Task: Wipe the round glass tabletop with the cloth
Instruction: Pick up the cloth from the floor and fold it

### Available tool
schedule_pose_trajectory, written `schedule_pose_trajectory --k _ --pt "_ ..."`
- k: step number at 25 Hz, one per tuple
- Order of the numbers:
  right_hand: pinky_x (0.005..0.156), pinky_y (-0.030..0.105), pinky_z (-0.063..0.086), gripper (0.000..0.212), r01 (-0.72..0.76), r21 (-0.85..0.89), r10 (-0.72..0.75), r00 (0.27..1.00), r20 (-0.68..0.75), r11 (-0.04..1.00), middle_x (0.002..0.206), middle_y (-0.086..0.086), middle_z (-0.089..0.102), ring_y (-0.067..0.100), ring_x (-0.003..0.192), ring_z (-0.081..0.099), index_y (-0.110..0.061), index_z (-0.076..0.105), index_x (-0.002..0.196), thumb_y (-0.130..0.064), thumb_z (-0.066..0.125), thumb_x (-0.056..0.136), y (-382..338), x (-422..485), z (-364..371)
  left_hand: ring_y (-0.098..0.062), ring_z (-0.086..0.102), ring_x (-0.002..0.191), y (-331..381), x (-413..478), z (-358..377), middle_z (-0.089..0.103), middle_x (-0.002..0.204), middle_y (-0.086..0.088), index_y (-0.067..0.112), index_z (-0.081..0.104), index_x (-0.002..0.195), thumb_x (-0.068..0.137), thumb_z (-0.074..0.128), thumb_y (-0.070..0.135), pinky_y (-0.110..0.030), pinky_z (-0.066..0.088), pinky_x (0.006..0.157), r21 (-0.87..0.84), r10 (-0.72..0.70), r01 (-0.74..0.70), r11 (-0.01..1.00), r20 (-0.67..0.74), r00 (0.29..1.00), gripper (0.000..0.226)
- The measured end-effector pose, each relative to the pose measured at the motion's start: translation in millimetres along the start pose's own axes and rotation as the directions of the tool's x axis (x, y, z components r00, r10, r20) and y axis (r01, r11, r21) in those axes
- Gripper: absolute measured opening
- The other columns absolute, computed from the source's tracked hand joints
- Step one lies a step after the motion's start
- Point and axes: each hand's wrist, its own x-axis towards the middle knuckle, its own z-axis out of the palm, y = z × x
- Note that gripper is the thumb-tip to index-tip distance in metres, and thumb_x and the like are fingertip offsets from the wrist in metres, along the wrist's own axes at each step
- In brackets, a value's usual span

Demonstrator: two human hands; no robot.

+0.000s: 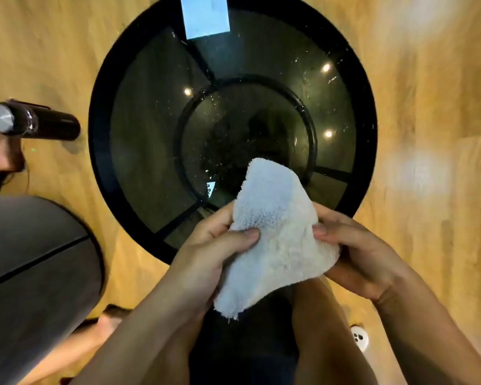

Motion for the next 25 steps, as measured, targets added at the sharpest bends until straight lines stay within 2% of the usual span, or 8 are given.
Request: schedule_pose_trajectory --k 4,7,10,13,16,19,22,25 --pt "0.067 0.036 0.055 0.037 0.122 -0.547 -0.285 0.932 -0.224 0.828 0.091 0.0 0.067 0.026 0.089 0.066 -0.026 0.062 0.091 -0.014 0.081 0.062 22 23 35 -0.001 0.07 0.083 -20 -20 -61 0.075 0.09 0.013 0.031 0.076 0.093 0.087 0.071 0.028 -0.012 0.05 0.066 0.29 0.1 -0.077 0.954 -0.063 0.993 0.008" --pt "0.064 0.026 0.054 0.052 0.106 -0.539 -0.208 0.969 -0.131 0.836 0.087 -0.002 0.065 0.019 0.083 0.066 -0.034 0.06 0.112 -0.03 0.082 0.066 30 19 55 -0.002 0.065 0.109 -38 -31 -92 0.068 0.115 0.017 0.027 0.072 0.114 0.09 0.065 0.028 -0.017 0.05 0.085 0.479 0.177 -0.129 0.868 -0.055 0.983 0.025" --pt "0.07 0.025 0.056 0.035 0.009 -0.769 -0.055 0.998 -0.034 0.639 0.095 -0.008 0.07 0.012 0.09 0.069 -0.039 0.065 0.116 -0.049 0.07 0.083 35 16 73 -0.007 0.059 0.125 -50 -42 -107 0.064 0.132 0.011 0.023 0.059 0.137 0.095 0.06 0.022 -0.022 0.048 0.098 0.452 0.183 -0.185 0.873 0.048 0.982 0.042" --pt "0.073 0.033 0.056 0.021 0.015 -0.812 -0.106 0.993 -0.057 0.583 0.101 -0.004 0.068 0.014 0.096 0.066 -0.023 0.075 0.096 -0.038 0.065 0.086 46 18 89 -0.009 0.07 0.103 -54 -48 -108 0.073 0.11 0.013 0.027 0.066 0.124 0.093 0.064 0.022 -0.022 0.054 0.08 0.427 0.151 -0.172 0.888 0.084 0.985 0.031" --pt "0.087 0.021 0.048 0.016 0.12 -0.89 -0.253 0.967 0.006 0.441 0.138 -0.008 0.048 0.011 0.128 0.048 -0.024 0.077 0.092 -0.035 0.066 0.087 55 11 99 -0.01 0.066 0.08 -54 -55 -107 0.064 0.086 0.015 0.04 0.066 0.089 0.084 0.063 0.049 -0.034 0.053 0.064 0.674 0.211 -0.191 0.713 0.054 0.976 0.011" --pt "0.103 0.016 0.036 0.014 0.182 -0.954 -0.389 0.918 0.078 0.239 0.147 -0.015 0.042 0.01 0.142 0.033 -0.03 0.073 0.093 -0.039 0.063 0.092 58 2 106 -0.008 0.059 0.083 -48 -60 -105 0.053 0.094 0.017 0.035 0.067 0.084 0.078 0.058 0.064 -0.035 0.052 0.062 0.816 0.264 -0.195 0.544 0.054 0.963 0.031" --pt "0.107 0.023 0.039 0.018 0.253 -0.963 -0.477 0.86 0.179 0.095 0.096 -0.026 0.06 -0.009 0.093 0.059 -0.024 0.066 0.102 -0.033 0.052 0.095 62 2 104 -0.013 0.054 0.101 -43 -60 -100 0.051 0.106 0.02 0.028 0.07 0.085 0.078 0.063 0.057 -0.034 0.049 0.077 0.843 0.428 -0.321 0.433 0.121 0.895 0.031" --pt "0.063 0.003 0.04 0.013 0.346 -0.937 -0.59 0.766 0.254 0.045 0.082 -0.018 0.055 -0.005 0.069 0.056 -0.033 0.053 0.108 -0.035 0.045 0.098 67 19 95 -0.017 0.063 0.1 -54 -46 -92 0.065 0.101 0.01 0.027 0.068 0.1 0.084 0.066 0.043 -0.038 0.051 0.08 0.677 0.482 -0.457 0.577 0.169 0.86 0.023"
